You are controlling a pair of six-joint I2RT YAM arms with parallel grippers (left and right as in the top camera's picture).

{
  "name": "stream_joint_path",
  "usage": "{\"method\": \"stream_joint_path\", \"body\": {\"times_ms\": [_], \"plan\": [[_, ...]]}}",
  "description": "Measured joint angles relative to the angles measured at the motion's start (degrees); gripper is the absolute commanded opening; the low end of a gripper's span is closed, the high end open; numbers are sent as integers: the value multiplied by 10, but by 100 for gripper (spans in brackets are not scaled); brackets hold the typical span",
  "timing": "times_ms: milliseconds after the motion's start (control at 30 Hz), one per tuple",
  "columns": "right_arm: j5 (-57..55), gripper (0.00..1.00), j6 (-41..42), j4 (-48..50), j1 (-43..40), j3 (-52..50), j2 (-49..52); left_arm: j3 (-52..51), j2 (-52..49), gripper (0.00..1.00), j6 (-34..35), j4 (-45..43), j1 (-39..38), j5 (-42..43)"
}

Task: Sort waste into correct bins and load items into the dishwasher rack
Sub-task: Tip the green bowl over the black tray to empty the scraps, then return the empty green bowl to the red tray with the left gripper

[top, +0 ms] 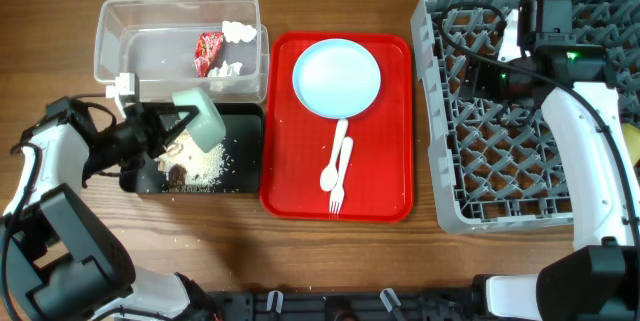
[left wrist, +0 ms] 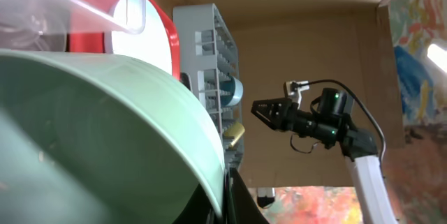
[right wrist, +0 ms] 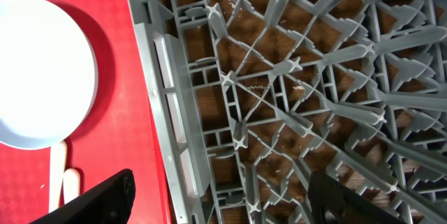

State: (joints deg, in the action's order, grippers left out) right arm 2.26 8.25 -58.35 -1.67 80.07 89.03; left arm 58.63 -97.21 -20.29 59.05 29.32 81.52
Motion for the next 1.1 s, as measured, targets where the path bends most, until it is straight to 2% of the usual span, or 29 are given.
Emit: {"method": "stream_joint_path", "body": {"times_ms": [100, 200, 267, 333, 367, 433, 533, 633, 800, 933, 1033, 1100], "plan": [[0, 81, 0, -2, 0, 0, 0, -1, 0, 4, -13, -9, 0, 3], [0, 81, 0, -2, 0, 0, 0, -2, 0, 4, 49, -54, 0, 0], [0, 80, 0, -4, 0, 0, 0, -2, 1, 4, 54, -31, 0, 26], [0, 81, 0, -4, 0, 0, 0, -2, 5, 4, 53, -46, 0, 32], [0, 81, 0, -4, 0, 0, 0, -2, 6, 4, 74, -70, 1, 21], [0, 81, 0, -4, 0, 0, 0, -2, 6, 4, 97, -65, 3, 28], [0, 81, 0, -4, 0, 0, 0, -2, 15, 4, 92, -81, 4, 33], [0, 81, 0, -6, 0, 0, 0, -2, 23, 4, 131, -92, 3, 22], [0, 81, -5, -6, 0, 0, 0, -2, 35, 4, 143, -98, -10, 37], [0, 81, -6, -8, 0, 0, 0, -2, 47, 4, 160, -111, -86, -19], [0, 81, -7, -8, 0, 0, 0, 3, 50, 4, 193, -147, -196, -103], [0, 81, -7, -8, 0, 0, 0, 13, 50, 4, 231, -203, -270, -183]]}}
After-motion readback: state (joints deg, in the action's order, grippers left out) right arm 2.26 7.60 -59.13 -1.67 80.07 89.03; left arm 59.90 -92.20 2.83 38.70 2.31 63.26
